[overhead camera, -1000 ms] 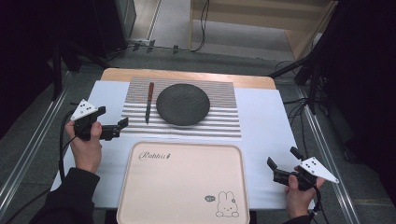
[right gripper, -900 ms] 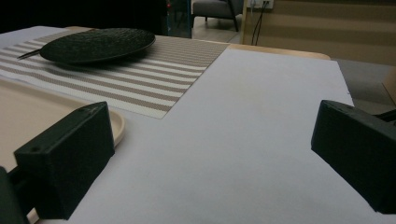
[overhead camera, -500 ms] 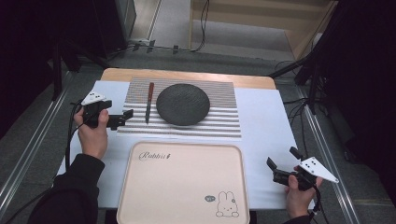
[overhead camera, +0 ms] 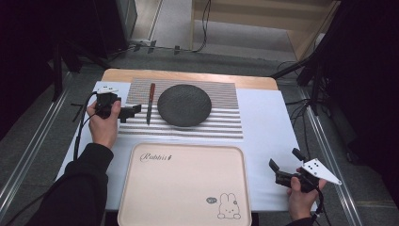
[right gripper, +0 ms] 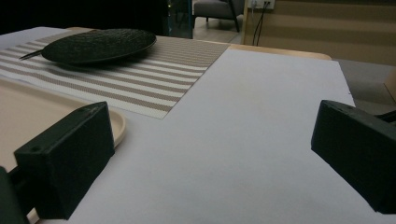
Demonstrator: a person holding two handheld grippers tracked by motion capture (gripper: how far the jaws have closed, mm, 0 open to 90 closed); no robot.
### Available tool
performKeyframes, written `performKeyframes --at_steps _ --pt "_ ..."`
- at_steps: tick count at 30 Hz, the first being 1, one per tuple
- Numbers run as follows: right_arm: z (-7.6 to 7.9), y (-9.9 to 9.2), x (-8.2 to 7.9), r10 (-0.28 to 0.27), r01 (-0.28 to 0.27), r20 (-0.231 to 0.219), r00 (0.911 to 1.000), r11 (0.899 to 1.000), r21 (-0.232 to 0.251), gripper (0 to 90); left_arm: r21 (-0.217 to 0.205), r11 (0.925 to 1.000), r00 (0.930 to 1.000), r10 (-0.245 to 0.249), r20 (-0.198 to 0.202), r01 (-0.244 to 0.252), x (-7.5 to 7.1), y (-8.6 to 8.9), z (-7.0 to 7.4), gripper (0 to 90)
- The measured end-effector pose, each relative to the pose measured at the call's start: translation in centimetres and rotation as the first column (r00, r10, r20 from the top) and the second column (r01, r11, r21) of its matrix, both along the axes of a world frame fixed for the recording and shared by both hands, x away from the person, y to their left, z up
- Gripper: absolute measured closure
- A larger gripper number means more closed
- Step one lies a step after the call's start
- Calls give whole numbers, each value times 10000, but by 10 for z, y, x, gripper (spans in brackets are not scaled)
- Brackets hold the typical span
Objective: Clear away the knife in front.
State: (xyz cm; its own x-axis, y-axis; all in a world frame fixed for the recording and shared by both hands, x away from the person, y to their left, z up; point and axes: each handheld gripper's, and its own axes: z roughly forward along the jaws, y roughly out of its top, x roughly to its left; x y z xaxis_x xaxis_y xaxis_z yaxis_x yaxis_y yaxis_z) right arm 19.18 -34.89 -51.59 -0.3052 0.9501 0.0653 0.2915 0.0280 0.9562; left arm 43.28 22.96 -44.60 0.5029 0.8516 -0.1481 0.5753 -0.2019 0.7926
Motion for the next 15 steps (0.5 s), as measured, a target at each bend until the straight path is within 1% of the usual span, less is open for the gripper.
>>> performKeyframes --at_steps 1,3,4,5,6,7,8,10,11,12,13,15 --pt "0 0 0 -4 4 0 10000 10000 -8 0 33 10000 10000 28 -48 -28 3 -2 -1 33" --pt "0 1 0 -7 7 -8 10000 10000 -14 0 241 9997 9998 67 -166 -63 9 -6 -3 41" --pt "0 1 0 34 -34 -7 10000 10000 -57 0 382 9992 9997 151 -195 -143 12 -9 -4 85" --pt "0 1 0 30 -30 -24 10000 10000 -80 0 800 9966 9995 229 -229 -210 18 -15 -7 112" --pt "0 1 0 30 -30 -24 10000 10000 -80 0 800 9966 9995 229 -229 -210 18 -15 -7 132" --pt "0 1 1 31 -31 5 10000 9999 -100 0 1059 9943 9990 201 -400 -157 24 -19 -10 135" --pt "0 1 1 31 -31 5 10000 9999 -100 0 1059 9943 9990 201 -400 -157 24 -19 -10 146" --pt "0 2 1 28 -28 -7 10000 9999 -101 0 1175 9928 9975 313 -626 -238 32 -23 -13 166" --pt "0 2 1 28 -28 -7 10000 9999 -101 0 1175 9928 9975 313 -626 -238 32 -23 -13 181" --pt "0 1 1 18 -18 -6 10000 10000 -90 0 1140 9930 9962 387 -780 -296 37 -25 -15 187" --pt "0 1 1 18 -18 -6 10000 10000 -90 0 1140 9930 9962 387 -780 -296 37 -25 -15 193" --pt "0 1 1 6 -6 -17 10000 10000 -93 0 1295 9910 9942 457 -978 -328 45 -29 -18 221"
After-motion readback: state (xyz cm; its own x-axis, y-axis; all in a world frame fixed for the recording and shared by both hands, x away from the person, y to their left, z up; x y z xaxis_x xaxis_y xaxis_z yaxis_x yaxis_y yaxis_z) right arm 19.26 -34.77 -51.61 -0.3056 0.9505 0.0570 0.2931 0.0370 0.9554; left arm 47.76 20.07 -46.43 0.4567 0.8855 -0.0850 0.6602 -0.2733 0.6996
